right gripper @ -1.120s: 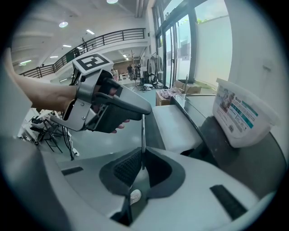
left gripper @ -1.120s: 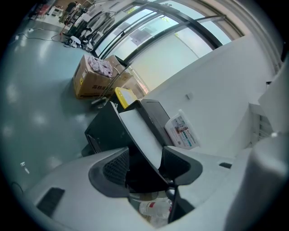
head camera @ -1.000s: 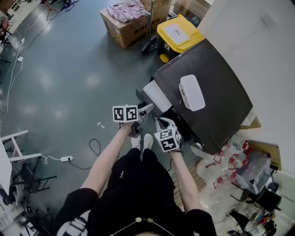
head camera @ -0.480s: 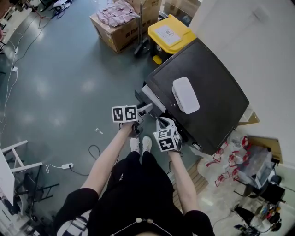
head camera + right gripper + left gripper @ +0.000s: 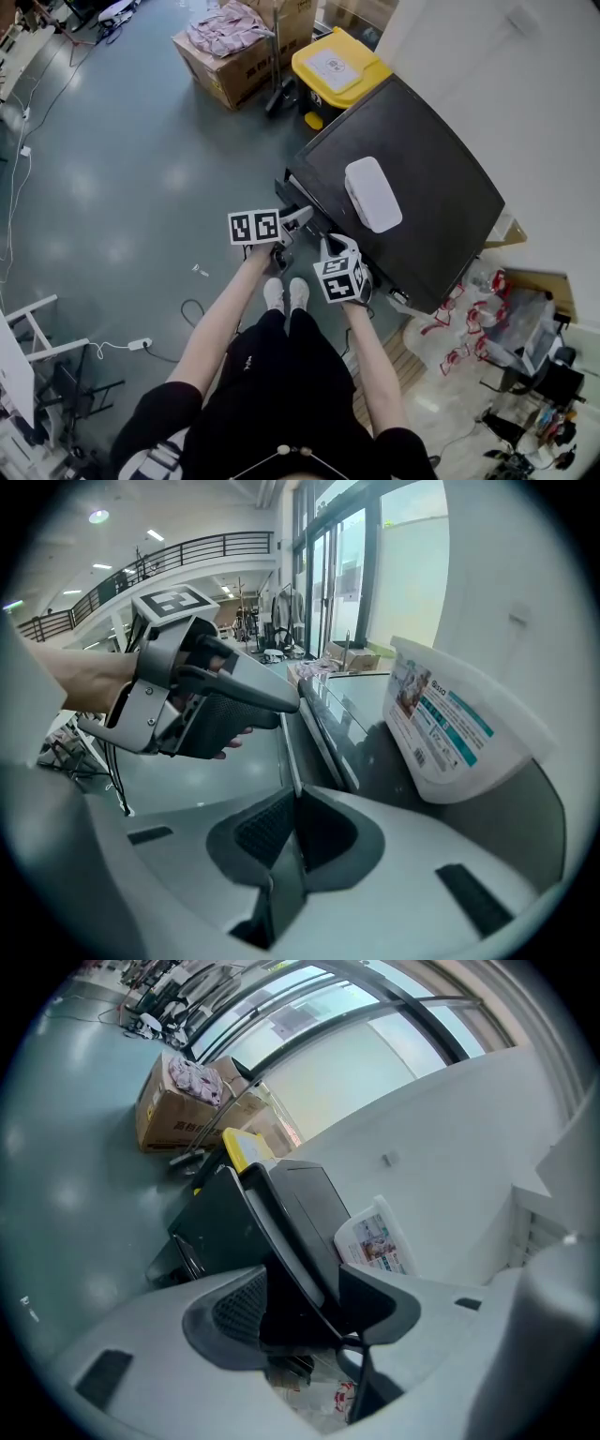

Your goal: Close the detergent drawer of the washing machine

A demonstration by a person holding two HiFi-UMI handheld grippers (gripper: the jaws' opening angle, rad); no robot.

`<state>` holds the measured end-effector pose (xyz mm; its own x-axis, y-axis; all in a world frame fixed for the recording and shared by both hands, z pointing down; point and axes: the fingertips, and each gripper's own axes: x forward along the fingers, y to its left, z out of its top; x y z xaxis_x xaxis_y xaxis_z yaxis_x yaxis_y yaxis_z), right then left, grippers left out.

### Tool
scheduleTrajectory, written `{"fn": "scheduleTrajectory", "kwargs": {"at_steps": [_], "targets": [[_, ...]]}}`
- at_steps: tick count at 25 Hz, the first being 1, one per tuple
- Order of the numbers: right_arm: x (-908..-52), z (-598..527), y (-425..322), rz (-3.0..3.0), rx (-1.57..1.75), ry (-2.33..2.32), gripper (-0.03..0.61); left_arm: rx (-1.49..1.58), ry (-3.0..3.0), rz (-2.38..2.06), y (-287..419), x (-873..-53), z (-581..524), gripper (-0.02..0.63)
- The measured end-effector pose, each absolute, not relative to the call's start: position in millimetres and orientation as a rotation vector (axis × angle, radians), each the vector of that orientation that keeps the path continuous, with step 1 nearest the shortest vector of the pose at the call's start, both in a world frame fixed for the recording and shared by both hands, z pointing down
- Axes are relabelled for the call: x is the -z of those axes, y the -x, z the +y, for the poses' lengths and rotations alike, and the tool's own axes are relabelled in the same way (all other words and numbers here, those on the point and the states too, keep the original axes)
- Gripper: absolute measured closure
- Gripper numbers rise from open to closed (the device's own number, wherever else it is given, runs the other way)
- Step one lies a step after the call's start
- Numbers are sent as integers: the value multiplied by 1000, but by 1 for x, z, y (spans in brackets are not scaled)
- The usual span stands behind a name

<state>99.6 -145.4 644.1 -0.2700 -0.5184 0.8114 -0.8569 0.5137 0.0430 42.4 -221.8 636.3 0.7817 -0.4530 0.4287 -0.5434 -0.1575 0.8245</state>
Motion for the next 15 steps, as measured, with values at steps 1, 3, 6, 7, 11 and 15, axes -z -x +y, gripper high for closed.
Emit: {"fn": "scheduleTrajectory", "kwargs": {"at_steps": [1,3,6,7,11,15], "targets": [[-644,-146,-102,-1936,-529,-1131,546,-91,-1789,-771,-44,-636,-223,383],[-643,-147,-106,-1927,-536,-1139,546,-85,-1787,-767,-49,-636,-224,383],[-642,-149,-109,-1917,-534,-1144,546,-77,-1783,-766,-51,-634,-226,383],[-642,-150,-110,-1915,-532,-1147,546,-73,-1782,-767,-51,-634,-227,383],[-642,-155,-115,-1896,-529,-1178,545,-59,-1775,-770,-56,-635,-232,383],[-639,-159,-117,-1870,-552,-1226,545,-79,-1791,-766,-59,-632,-237,383]]}}
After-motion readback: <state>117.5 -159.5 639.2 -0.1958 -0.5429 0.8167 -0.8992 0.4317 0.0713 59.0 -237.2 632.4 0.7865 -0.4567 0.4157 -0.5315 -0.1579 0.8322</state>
